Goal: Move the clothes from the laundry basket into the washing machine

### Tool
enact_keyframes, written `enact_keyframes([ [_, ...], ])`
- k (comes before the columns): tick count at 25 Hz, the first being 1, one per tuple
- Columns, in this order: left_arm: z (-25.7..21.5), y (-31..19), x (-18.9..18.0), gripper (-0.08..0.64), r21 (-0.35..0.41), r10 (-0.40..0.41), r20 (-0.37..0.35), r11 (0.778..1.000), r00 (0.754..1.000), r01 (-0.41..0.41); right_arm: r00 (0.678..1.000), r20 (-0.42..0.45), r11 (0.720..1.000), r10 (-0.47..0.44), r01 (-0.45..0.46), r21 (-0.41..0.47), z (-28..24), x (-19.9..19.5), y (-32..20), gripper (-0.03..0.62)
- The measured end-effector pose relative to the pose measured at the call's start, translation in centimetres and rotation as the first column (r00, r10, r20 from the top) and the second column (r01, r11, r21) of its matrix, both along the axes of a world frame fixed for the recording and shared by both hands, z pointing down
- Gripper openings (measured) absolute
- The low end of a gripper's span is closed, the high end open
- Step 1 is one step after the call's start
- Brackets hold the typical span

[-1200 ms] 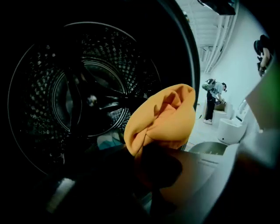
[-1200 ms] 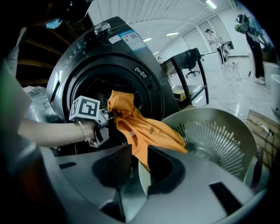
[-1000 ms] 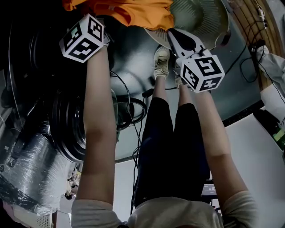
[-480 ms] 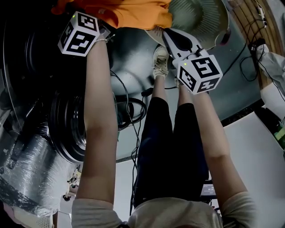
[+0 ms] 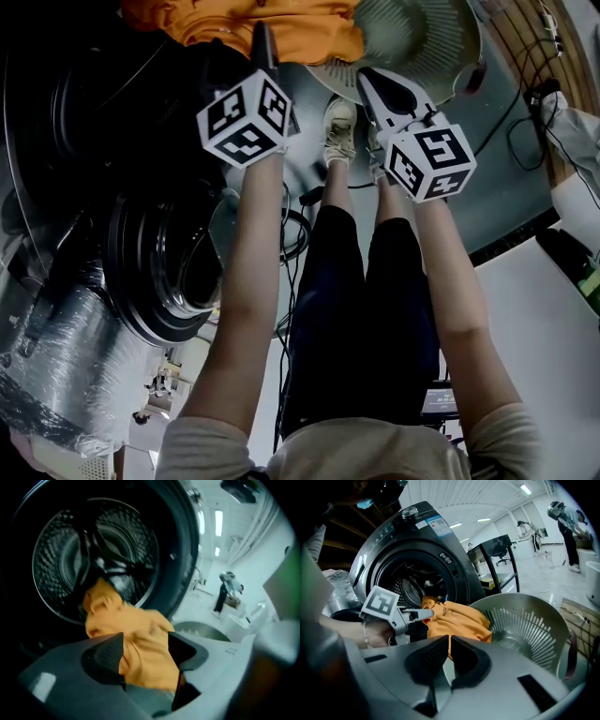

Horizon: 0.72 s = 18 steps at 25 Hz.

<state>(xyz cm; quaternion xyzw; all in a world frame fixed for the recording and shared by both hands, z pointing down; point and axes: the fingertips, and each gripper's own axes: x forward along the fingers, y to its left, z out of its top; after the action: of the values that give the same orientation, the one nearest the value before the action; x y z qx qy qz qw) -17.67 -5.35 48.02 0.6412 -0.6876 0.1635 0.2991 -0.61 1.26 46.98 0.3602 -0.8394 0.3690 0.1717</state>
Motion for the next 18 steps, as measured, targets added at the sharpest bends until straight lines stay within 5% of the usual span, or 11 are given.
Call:
enact_keyframes([
  [4, 4.6, 2.8, 4.8, 0.285, -0.151, 0.054, -0.038, 0.987, 0.998, -0.06, 1.0, 0.01, 1.0, 0.0, 0.0, -0.023, 0.8, 0.2, 0.1, 0.02],
  [13, 10.6, 2.4, 6.2, 0.282, -0.272, 0.151, 0.063, 0.954, 0.987, -0.129, 0.999, 0.02, 0.999, -0.028, 0.029, -0.024, 1.6, -0.1, 0.6, 0.02],
  [14, 10.9, 2.3, 6.0, 0.261, -0.278, 0.161, 0.07, 0.951, 0.985, -0.135, 0.999, 0.019, 0.999, -0.028, 0.028, -0.023, 1.7, 0.0, 0.5, 0.02],
  [15, 11.0, 2.1, 5.7, 0.165, -0.281, 0.164, 0.059, 0.949, 0.985, -0.141, 0.999, 0.019, 0.999, -0.028, 0.028, -0.022, 1.7, 0.1, 0.5, 0.019],
  [18, 9.7, 1.6, 5.6, 0.063, -0.255, 0.133, -0.046, 0.957, 0.99, -0.141, 1.0, 0.011, 0.999, -0.029, 0.029, -0.017, 1.7, 0.4, 0.4, 0.019],
])
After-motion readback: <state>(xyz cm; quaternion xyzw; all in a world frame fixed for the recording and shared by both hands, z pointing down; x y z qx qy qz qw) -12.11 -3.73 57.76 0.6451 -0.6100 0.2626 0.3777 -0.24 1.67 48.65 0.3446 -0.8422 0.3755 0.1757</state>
